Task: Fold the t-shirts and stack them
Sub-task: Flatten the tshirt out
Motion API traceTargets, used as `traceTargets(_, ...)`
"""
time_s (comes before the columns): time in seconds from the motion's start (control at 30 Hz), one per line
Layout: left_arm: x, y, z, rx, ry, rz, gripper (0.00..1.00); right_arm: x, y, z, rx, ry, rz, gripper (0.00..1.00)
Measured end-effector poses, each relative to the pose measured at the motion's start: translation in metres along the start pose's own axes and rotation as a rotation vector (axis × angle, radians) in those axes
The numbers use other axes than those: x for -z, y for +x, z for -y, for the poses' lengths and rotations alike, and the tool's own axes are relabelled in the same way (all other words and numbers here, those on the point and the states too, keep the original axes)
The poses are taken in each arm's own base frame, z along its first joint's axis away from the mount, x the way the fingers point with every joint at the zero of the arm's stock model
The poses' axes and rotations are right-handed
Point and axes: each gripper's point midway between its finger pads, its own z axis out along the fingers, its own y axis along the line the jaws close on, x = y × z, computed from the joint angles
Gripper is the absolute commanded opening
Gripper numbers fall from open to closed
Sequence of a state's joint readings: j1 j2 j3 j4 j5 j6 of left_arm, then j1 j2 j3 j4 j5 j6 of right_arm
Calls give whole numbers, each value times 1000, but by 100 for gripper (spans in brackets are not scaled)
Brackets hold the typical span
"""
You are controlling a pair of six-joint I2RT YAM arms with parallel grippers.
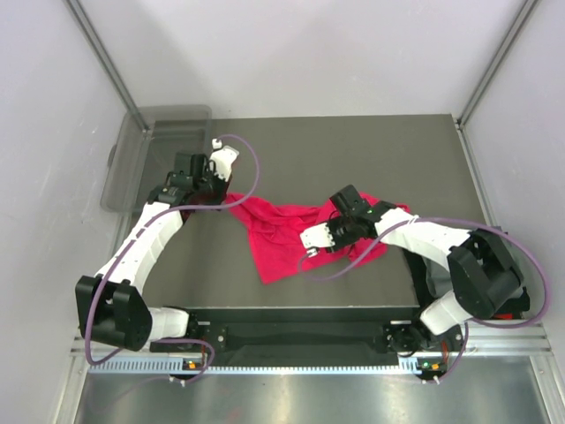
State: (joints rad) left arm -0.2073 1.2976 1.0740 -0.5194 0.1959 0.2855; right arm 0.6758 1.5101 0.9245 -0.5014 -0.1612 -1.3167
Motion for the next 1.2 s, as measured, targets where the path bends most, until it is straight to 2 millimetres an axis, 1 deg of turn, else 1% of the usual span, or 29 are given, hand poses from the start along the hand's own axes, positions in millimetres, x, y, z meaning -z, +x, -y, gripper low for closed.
traceTargets(0.27,0,-1,-1,7,1,5,0,-9,4,-2,-2,-16,-14,35)
traceTargets(0.43,0,0,-2,11,0,5,0,-10,4,4,1,10,-16,31)
traceTargets(0.67,0,0,-2,15,6,7,0,-9,5,14,4,49,-26,20)
traceTargets(0.83,0,0,-2,18,7,7,0,-9,5,17,-2,63,-27,21)
traceTargets(0.87,0,0,-2,18,8,7,0,-9,5,17,-3,63,-28,19)
traceTargets(0.93,0,1,-2,19,8,6,0,-10,5,17,-4,61,-29,13)
traceTargets(0.97,0,1,-2,19,8,5,0,-11,6,16,-6,56,-31,5)
traceTargets(1.0,0,1,-2,20,8,4,0,-13,6,14,-8,51,-33,1)
traceTargets(1.13,0,1,-2,23,10,5,0,-16,10,12,-34,44,-48,0)
traceTargets(1.2,0,1,-1,24,14,4,0,-12,12,20,-80,69,-53,0)
